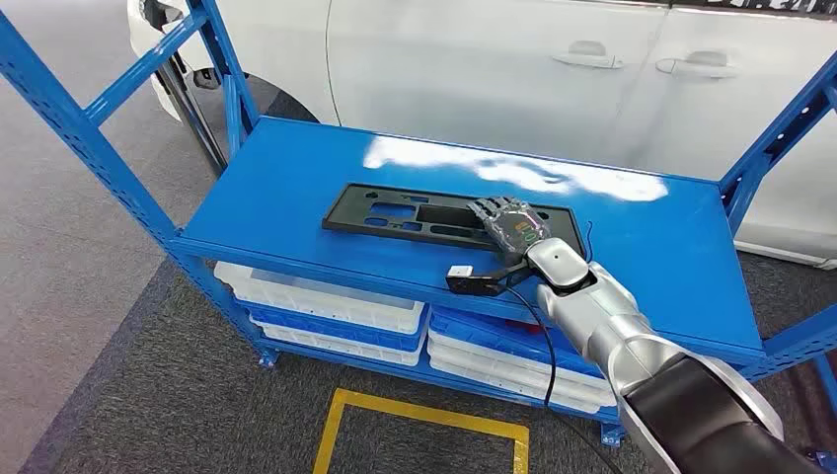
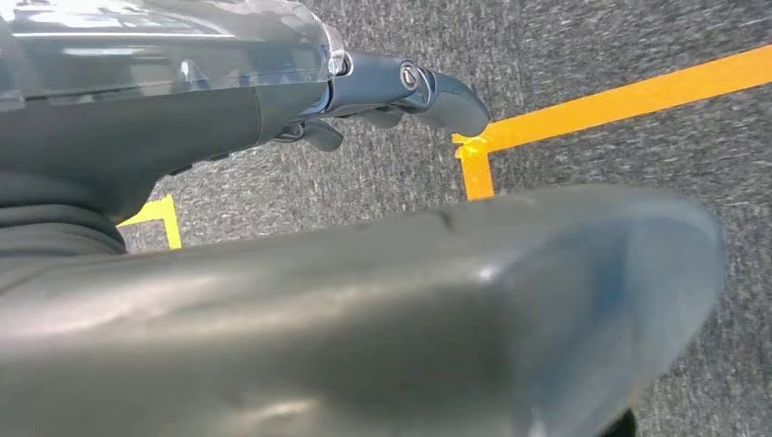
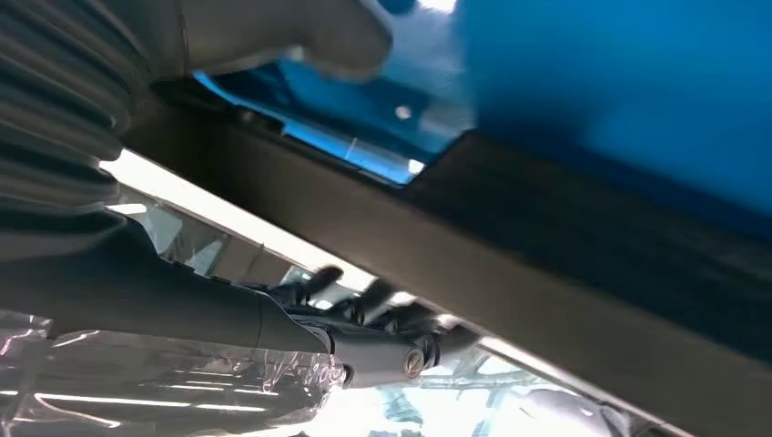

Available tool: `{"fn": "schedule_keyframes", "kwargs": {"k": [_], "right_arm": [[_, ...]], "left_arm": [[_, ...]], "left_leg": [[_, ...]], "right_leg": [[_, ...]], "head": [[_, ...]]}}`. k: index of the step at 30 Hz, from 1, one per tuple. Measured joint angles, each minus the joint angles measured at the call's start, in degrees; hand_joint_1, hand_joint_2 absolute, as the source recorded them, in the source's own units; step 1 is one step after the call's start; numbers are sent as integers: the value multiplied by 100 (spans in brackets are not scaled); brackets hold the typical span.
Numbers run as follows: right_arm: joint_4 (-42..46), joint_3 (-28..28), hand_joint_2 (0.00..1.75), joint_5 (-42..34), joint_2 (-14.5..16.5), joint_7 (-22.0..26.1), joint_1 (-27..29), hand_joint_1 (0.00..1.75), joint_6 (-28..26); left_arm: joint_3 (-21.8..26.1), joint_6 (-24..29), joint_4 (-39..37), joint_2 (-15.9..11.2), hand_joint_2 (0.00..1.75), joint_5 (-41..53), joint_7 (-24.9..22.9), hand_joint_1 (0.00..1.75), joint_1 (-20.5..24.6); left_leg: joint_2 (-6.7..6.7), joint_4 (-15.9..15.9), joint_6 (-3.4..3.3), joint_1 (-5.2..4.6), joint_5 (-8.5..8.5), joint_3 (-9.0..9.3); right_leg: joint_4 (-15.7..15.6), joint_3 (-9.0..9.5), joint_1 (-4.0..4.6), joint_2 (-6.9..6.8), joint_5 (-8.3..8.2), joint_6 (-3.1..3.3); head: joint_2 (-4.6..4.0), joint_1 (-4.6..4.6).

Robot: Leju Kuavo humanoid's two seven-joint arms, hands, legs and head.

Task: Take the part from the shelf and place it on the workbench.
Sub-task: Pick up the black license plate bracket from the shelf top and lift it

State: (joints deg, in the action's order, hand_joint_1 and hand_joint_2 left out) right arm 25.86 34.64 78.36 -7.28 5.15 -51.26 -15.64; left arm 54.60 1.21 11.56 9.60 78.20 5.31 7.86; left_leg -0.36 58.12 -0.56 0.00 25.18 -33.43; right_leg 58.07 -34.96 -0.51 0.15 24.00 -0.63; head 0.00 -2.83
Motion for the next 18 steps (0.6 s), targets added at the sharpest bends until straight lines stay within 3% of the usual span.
{"fn": "schedule_keyframes", "kwargs": {"k": [3,6,7,8,9,12,14,17,18], "right_arm": [[-3,-39,175,40,4,2,4,175,-7],[-19,-78,175,93,56,15,35,175,-32],[-28,-93,175,102,77,19,54,175,-45],[-36,-110,175,109,92,21,67,175,-58],[-41,-127,175,121,101,26,72,175,-70],[-46,-171,175,170,128,52,53,174,-90],[-46,-192,175,184,160,70,41,174,-101],[-46,-205,175,190,175,104,25,174,-115],[-46,-210,175,180,175,132,16,174,-121]], "left_arm": [[-2,-2,0,3,0,0,5,0,6],[-6,-3,0,4,0,0,10,0,10],[-7,-3,0,4,0,0,10,0,6],[-7,-3,0,4,0,0,11,0,3],[-7,-3,0,4,0,0,11,0,2],[-9,-3,0,4,0,-3,11,0,7],[-9,-3,0,4,0,-6,11,0,9],[-9,-3,0,4,0,-9,11,0,10],[-9,-2,0,4,0,-11,12,0,12]], "left_leg": [[15,-82,-80,39,-65,24],[32,-109,-126,40,-90,17],[34,-105,-128,38,-89,13],[34,-100,-129,37,-85,13],[32,-91,-124,38,-78,16],[27,-27,-67,27,-27,15],[29,7,-13,6,0,-7],[32,29,76,12,39,-17],[31,141,110,18,120,-63]], "right_leg": [[156,-74,-7,-1,130,-56],[1191,-545,-26,-5,658,-106],[1514,-699,-30,-6,760,-120],[1646,-763,-33,-7,752,-129],[1527,-707,-37,-10,628,-132],[396,-159,-33,-36,121,-92],[70,-17,-11,-42,68,-31],[30,-3,-9,-35,57,72],[11,9,-18,-43,49,105]], "head": [[0,1],[0,1],[0,1],[0,1],[0,1],[0,1],[0,1],[0,0],[0,-1]]}}
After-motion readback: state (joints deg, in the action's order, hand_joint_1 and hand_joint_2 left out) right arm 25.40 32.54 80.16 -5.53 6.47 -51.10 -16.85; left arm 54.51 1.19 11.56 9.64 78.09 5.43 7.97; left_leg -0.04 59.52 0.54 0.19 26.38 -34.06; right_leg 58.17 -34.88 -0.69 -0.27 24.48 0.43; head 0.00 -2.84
